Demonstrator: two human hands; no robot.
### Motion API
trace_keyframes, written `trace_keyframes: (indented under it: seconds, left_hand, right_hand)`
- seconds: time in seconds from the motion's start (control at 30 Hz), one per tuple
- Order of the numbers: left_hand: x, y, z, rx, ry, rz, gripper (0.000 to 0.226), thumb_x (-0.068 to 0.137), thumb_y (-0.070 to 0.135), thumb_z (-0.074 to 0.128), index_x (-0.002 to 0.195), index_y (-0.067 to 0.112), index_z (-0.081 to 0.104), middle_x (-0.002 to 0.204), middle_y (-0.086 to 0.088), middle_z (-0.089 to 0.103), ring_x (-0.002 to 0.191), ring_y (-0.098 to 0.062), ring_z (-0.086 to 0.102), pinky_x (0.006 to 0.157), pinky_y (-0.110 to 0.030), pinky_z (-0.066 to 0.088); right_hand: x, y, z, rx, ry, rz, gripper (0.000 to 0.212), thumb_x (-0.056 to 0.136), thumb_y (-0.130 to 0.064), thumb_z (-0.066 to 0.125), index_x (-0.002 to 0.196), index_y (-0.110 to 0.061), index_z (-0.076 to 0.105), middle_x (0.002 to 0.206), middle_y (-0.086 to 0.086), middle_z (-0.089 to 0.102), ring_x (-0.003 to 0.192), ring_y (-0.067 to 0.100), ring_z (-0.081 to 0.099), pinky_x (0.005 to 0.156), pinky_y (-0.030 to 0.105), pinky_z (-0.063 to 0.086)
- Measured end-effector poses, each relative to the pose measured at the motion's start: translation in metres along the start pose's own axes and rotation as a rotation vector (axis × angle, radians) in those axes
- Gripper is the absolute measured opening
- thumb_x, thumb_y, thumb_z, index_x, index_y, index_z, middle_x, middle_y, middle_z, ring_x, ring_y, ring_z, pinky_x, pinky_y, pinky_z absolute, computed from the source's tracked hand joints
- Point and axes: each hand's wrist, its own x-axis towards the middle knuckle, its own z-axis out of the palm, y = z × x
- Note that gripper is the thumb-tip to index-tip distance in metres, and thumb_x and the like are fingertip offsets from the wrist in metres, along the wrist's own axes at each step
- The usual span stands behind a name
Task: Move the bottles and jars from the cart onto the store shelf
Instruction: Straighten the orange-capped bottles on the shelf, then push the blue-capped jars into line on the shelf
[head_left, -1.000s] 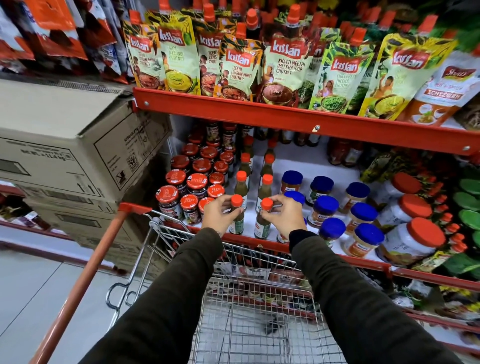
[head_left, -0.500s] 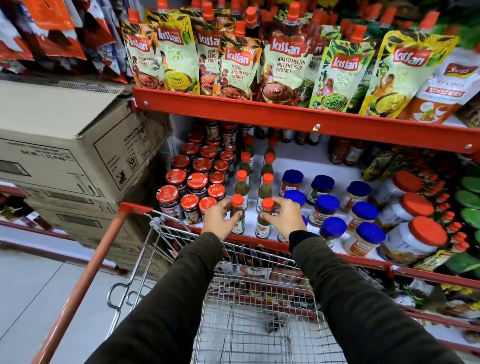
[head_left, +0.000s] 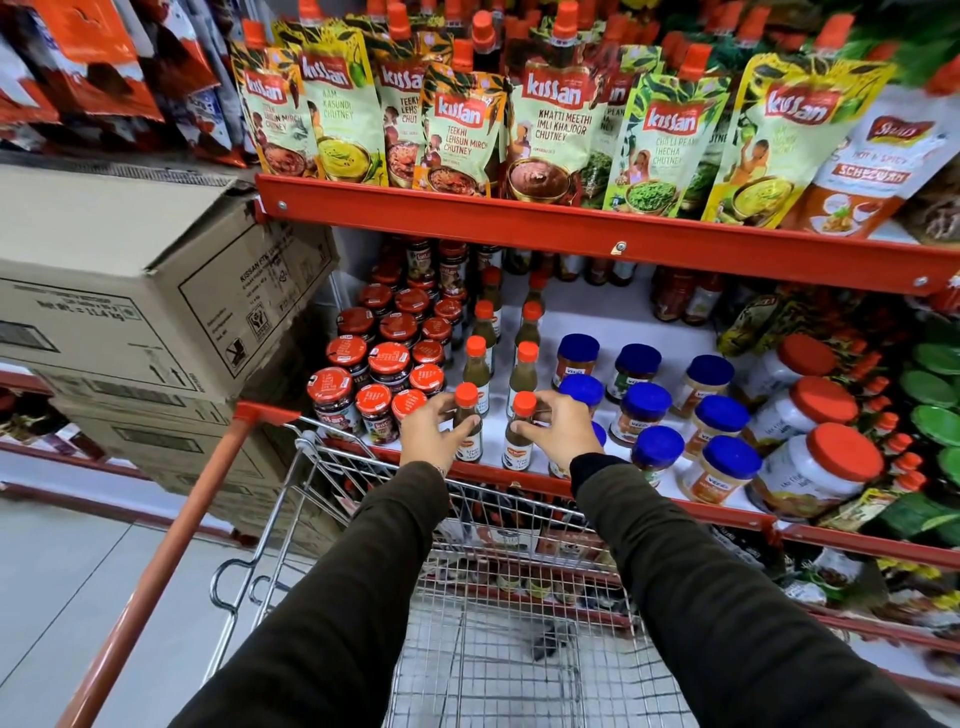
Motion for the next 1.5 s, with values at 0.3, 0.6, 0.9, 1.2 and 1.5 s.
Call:
trace_keyframes:
  seconds: [0.3,0.6,0.9,1.2,1.5]
  left_hand:
    - [-0.037,-0.006,0.020,-0.032,0.190,0.016,0.062,0.084,0.019,0.076,0.139,0.015,0.048,0.134,-0.006,0.050,0.116,-0.022,0.055,0.103,-0.046,0.049]
    - [-0.095,0.015,0.091,-0.065,0.260,0.055,0.049,0.094,0.022,0.062,0.139,0.019,0.044,0.126,0.001,0.046,0.119,-0.016,0.047,0.102,-0.030,0.040]
    - [-0.124,0.064,0.185,-0.296,-0.168,-0.073,0.040,0.106,0.036,0.037,0.141,0.022,0.051,0.145,0.006,0.051,0.137,-0.010,0.045,0.119,-0.034,0.034]
    - [-0.128,0.077,0.225,-0.494,-0.390,-0.367,0.082,0.090,0.075,0.020,0.159,0.031,0.017,0.167,0.007,0.018,0.155,-0.012,0.015,0.127,-0.045,0.011]
    - [-0.117,0.076,0.223,-0.539,-0.362,-0.394,0.088,0.082,0.086,0.024,0.153,0.036,0.033,0.161,0.001,0.036,0.149,-0.018,0.031,0.122,-0.043,0.021]
  right_hand:
    - [-0.028,0.019,-0.016,0.131,0.151,-0.138,0.044,0.087,-0.009,0.071,0.128,-0.018,0.060,0.129,0.004,0.061,0.112,0.014,0.061,0.104,0.033,0.050]
    - [-0.070,0.091,-0.058,0.122,0.544,-0.039,0.030,0.098,-0.022,0.058,0.128,-0.014,0.059,0.133,0.013,0.045,0.125,0.022,0.041,0.105,0.023,0.029]
    - [-0.078,0.131,-0.092,0.521,0.258,0.205,0.062,0.101,-0.054,0.034,0.156,-0.028,0.024,0.166,-0.005,0.019,0.151,0.013,0.020,0.119,0.031,0.018]
    - [-0.066,0.135,-0.106,0.701,0.113,0.296,0.058,0.095,-0.069,0.024,0.134,-0.035,0.050,0.128,-0.010,0.056,0.113,0.001,0.053,0.108,0.031,0.031]
    - [-0.085,0.139,-0.106,0.652,0.065,0.274,0.093,0.078,-0.085,0.022,0.149,-0.028,0.041,0.156,0.002,0.044,0.145,0.018,0.037,0.112,0.034,0.023]
